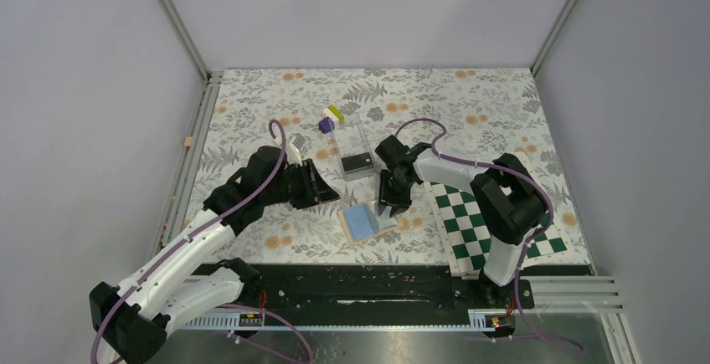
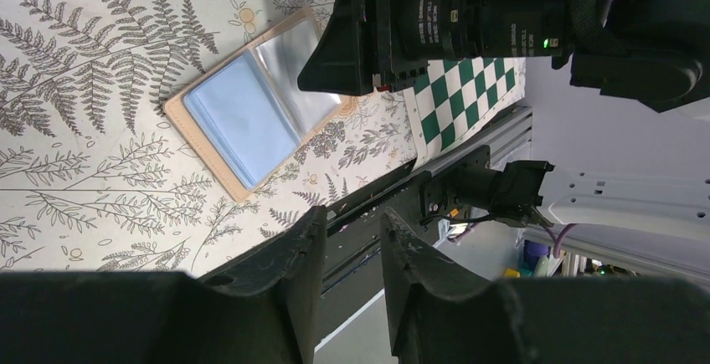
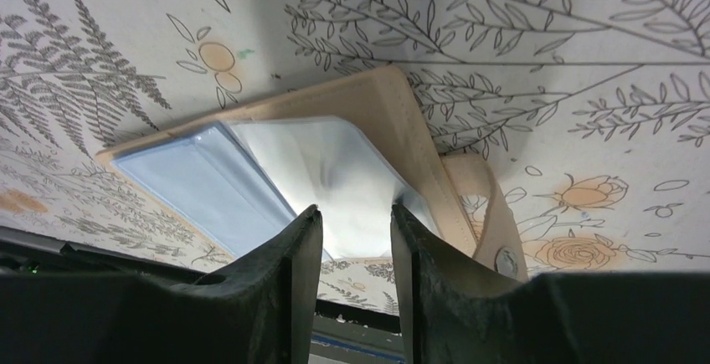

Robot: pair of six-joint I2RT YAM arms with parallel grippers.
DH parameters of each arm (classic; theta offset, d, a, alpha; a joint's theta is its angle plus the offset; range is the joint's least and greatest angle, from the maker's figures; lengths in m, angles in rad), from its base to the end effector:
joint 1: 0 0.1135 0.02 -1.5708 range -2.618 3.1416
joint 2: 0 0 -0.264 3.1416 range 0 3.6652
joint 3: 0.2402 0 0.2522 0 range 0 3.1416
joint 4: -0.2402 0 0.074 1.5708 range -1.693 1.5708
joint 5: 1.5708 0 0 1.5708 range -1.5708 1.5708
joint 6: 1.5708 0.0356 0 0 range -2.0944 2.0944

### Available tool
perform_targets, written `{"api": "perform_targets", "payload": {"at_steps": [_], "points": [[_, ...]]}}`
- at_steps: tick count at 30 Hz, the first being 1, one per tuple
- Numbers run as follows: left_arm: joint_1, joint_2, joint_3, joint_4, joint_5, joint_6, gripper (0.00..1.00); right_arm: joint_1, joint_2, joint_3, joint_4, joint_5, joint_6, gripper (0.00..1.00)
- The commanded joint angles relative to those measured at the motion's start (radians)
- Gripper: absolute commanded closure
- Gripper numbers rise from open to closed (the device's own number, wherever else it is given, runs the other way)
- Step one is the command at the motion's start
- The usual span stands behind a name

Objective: Put the credit cards into the card holder
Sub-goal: Place the card holder at the center of the board.

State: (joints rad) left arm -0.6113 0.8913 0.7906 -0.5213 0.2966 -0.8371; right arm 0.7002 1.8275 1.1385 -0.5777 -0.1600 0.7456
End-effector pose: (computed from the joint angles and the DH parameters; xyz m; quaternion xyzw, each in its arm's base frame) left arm 0.1510 -0.1185 0.2910 -0.0320 0.8818 -0.3978 0.2513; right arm 0.2617 0.2279 0.1553 0.0103 0.9853 0.1591 0.0610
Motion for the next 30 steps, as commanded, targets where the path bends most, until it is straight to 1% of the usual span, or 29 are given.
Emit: {"api": "perform_targets", "payload": {"at_steps": [1, 6, 10, 11, 13, 15, 17, 18, 20, 21, 24, 30], "points": [[0.022, -0.004, 0.004, 0.07, 0.061, 0.001, 0.69, -0.007, -0.081, -0.041, 0.031, -0.027, 0.024, 0.56], [0.035, -0.005, -0.022, 0.085, 0.078, 0.001, 0.69, -0.009, -0.121, 0.006, 0.075, -0.06, -0.041, 0.55], [0.04, -0.007, -0.04, 0.089, 0.083, 0.001, 0.68, -0.009, -0.081, 0.076, 0.095, -0.073, -0.065, 0.57], [0.041, -0.008, -0.045, 0.09, 0.084, 0.0, 0.68, -0.009, -0.06, 0.093, 0.098, -0.072, -0.062, 0.6], [0.041, -0.011, -0.053, 0.09, 0.087, -0.001, 0.68, -0.01, -0.011, 0.133, 0.097, -0.072, -0.065, 0.72], [0.041, -0.018, -0.062, 0.09, 0.086, -0.003, 0.68, -0.011, 0.035, 0.161, 0.096, -0.063, -0.047, 0.78], [0.043, -0.026, -0.075, 0.09, 0.083, -0.011, 0.68, -0.012, 0.071, 0.174, 0.097, -0.045, -0.014, 0.8], [0.042, -0.03, -0.078, 0.09, 0.085, -0.014, 0.68, -0.012, 0.085, 0.177, 0.097, -0.031, 0.003, 0.83], [0.042, -0.039, -0.082, 0.087, 0.086, -0.018, 0.68, -0.013, 0.112, 0.178, 0.097, -0.003, 0.026, 0.85], [0.042, -0.043, -0.082, 0.084, 0.085, -0.019, 0.68, -0.015, 0.124, 0.177, 0.096, 0.009, 0.034, 0.88], [0.043, -0.056, -0.082, 0.073, 0.078, -0.019, 0.68, -0.022, 0.141, 0.158, 0.093, 0.007, 0.055, 0.91], [0.052, -0.035, -0.07, 0.089, 0.077, -0.014, 0.67, -0.022, 0.075, 0.057, 0.097, -0.004, 0.073, 0.94]]}}
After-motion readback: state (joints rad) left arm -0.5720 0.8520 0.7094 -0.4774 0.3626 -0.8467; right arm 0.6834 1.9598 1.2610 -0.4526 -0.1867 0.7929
